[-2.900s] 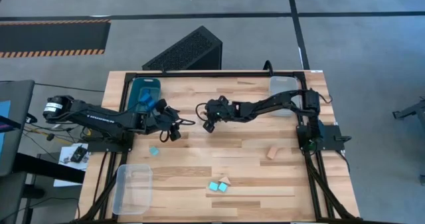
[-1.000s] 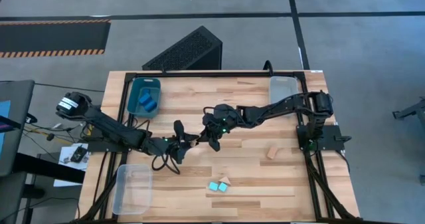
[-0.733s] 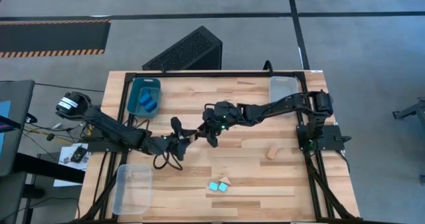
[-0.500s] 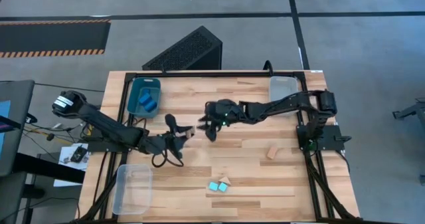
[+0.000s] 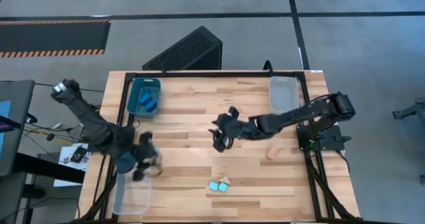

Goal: Sort & place blocks by color
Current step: Put the top brown block into the transparent bin, then put the right brown block into the transparent bin

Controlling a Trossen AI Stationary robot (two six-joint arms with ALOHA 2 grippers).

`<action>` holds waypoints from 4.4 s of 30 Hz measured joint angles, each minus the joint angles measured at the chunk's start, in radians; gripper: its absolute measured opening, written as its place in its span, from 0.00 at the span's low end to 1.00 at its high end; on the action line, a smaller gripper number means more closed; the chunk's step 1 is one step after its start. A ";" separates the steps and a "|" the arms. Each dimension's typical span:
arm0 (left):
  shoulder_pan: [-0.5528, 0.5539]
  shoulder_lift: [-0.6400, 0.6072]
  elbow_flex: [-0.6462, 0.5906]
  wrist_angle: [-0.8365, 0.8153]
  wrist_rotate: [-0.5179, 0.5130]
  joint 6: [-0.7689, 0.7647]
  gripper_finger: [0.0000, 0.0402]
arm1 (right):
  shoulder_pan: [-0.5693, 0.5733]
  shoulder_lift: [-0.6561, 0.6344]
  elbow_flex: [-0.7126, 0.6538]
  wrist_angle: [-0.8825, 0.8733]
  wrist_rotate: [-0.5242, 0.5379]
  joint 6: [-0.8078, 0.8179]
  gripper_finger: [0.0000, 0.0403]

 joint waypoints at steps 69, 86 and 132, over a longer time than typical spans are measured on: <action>-0.341 0.477 0.251 -0.190 -0.544 -0.592 0.45 | 0.310 0.004 0.044 -1.161 -0.343 0.479 0.32; -0.280 0.540 0.250 -0.161 -0.572 -0.505 0.45 | 0.402 0.001 -0.226 -1.119 -0.305 -0.262 0.65; -0.102 0.540 -0.037 0.821 -0.615 0.389 0.45 | 0.245 0.144 -0.119 0.600 -0.239 -0.314 0.35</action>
